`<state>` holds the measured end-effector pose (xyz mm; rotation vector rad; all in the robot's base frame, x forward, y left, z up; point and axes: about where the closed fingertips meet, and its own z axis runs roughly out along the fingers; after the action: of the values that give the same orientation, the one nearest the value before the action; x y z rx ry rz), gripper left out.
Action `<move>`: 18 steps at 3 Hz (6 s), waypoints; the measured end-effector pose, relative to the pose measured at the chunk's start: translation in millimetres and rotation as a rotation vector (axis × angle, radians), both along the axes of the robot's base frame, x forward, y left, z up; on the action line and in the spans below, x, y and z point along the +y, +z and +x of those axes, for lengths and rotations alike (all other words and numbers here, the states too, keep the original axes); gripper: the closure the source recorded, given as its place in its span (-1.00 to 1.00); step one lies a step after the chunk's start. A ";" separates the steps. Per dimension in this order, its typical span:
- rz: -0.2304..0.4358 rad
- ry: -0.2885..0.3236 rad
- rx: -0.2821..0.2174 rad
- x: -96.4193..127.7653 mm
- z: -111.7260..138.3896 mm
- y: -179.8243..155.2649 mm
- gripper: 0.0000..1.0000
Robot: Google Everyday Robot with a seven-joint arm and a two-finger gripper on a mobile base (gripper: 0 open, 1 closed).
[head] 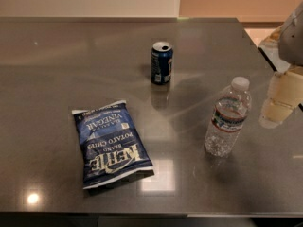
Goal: Move water bottle near blue chip bag
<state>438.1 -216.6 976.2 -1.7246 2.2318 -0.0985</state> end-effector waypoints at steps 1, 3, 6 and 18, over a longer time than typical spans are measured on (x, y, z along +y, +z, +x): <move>0.000 0.000 0.000 0.0 0.0 0.0 -1.00; 0.109 0.079 0.001 15.6 -13.3 -6.0 -1.00; 0.330 0.154 0.006 49.2 -22.0 -33.5 -1.00; 0.490 0.330 0.078 201.2 -1.1 -44.4 0.19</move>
Offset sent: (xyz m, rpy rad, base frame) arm -0.0147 0.0169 -0.0053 0.0826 0.0246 0.0996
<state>437.1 -15.5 931.8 -1.7926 1.7830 0.5505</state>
